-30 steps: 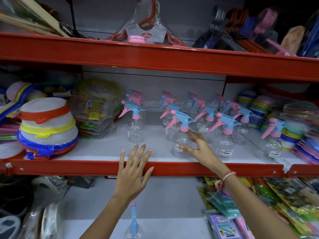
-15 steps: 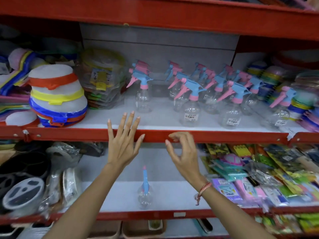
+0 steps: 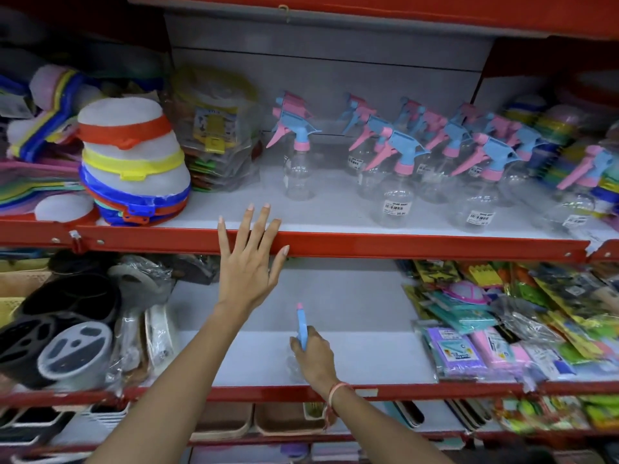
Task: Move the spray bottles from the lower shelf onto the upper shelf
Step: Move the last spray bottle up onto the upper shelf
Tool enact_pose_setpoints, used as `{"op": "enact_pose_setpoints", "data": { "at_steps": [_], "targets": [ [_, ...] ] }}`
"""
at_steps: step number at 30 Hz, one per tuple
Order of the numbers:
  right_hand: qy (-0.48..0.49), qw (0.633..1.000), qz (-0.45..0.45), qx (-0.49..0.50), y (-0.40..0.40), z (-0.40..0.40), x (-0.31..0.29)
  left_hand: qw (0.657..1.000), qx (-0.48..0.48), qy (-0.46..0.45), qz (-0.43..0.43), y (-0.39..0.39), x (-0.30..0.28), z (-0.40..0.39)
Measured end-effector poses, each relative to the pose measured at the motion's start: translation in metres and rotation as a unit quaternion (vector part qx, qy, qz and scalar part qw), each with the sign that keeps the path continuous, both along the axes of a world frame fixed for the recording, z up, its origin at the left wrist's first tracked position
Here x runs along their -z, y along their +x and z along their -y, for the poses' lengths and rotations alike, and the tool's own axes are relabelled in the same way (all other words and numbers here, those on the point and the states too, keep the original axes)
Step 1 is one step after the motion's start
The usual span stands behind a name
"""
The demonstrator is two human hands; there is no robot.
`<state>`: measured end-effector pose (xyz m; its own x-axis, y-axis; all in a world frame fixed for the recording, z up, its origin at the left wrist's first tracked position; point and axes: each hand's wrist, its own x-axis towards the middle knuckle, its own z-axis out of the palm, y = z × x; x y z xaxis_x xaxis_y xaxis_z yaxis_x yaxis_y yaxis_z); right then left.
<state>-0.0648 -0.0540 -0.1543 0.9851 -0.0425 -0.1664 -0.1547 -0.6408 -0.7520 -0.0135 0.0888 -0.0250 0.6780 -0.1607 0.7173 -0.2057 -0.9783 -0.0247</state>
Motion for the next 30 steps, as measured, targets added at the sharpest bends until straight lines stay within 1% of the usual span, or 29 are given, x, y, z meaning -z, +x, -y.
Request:
{"op": "enact_pose_setpoints", "data": {
  "at_steps": [3,6,9,12,17,23,26,30],
  "targets": [
    [0.003,1.000,0.018,-0.001,-0.005,0.003,-0.004,1.000,0.006,-0.006,0.000,0.001,0.001,0.000],
    [0.005,0.999,0.037,-0.033,-0.013,0.017,-0.025,1.000,0.010,-0.009,0.004,0.002,0.002,-0.001],
    [0.014,0.994,0.077,-0.076,-0.023,0.037,-0.059,1.000,0.007,-0.007,0.012,0.003,0.003,-0.001],
    [0.035,0.987,0.126,-0.097,-0.031,0.058,-0.100,1.000,0.007,-0.009,0.015,0.003,0.002,0.000],
    [0.055,0.967,0.233,-0.091,-0.034,0.083,-0.167,1.000,0.013,-0.017,0.016,0.002,0.001,0.000],
    [0.109,0.930,0.340,-0.085,-0.012,0.094,-0.239,1.000,0.009,-0.012,0.003,0.001,0.001,0.000],
    [0.140,0.920,0.355,-0.092,0.007,0.090,-0.267,1.000,0.008,-0.009,-0.005,0.002,0.002,0.000],
    [0.133,0.909,0.381,-0.105,0.033,0.079,-0.295,1.000,0.006,-0.006,-0.012,0.003,0.004,-0.002]
  ]
}}
